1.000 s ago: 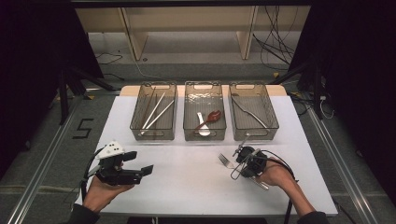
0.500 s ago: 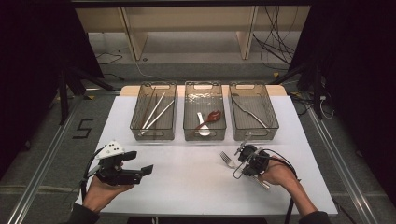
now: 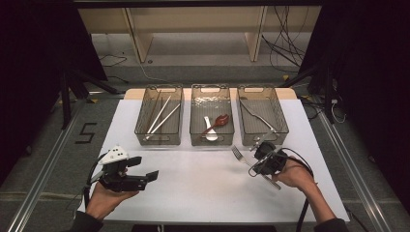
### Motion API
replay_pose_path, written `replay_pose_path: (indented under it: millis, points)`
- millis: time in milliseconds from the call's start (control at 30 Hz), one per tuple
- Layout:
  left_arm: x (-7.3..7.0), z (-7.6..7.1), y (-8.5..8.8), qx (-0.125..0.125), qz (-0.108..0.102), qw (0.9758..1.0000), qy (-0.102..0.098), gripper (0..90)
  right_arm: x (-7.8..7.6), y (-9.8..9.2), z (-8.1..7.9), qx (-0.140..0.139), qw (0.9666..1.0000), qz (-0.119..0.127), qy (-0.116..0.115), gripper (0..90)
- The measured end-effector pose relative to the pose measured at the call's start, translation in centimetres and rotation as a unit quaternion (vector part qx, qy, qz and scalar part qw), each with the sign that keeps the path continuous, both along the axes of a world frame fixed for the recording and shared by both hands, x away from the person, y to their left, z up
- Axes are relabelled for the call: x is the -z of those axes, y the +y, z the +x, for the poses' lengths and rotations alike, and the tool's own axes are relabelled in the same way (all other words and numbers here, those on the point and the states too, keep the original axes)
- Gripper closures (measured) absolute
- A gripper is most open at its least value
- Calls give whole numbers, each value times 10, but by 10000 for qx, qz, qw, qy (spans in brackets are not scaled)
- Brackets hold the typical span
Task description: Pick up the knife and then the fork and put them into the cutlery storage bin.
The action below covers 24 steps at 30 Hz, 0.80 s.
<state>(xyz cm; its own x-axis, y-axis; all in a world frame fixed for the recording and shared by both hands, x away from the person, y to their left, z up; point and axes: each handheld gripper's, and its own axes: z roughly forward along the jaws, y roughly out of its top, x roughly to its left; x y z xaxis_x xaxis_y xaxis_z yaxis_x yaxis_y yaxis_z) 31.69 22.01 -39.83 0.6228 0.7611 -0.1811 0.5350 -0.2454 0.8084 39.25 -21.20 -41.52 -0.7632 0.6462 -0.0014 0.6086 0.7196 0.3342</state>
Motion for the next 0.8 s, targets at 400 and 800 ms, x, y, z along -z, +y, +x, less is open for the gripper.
replay_pose_path:
  millis: [400, 800]
  points:
    - [0, 0, 0, -34, -66, 10000, -29, 156, -36, -20, 17, 349, 9975, 466, -394, 849]
    - [-1, -1, 0, -14, -95, 9999, -60, 156, -77, -29, 58, 832, 9904, 752, -813, 849]
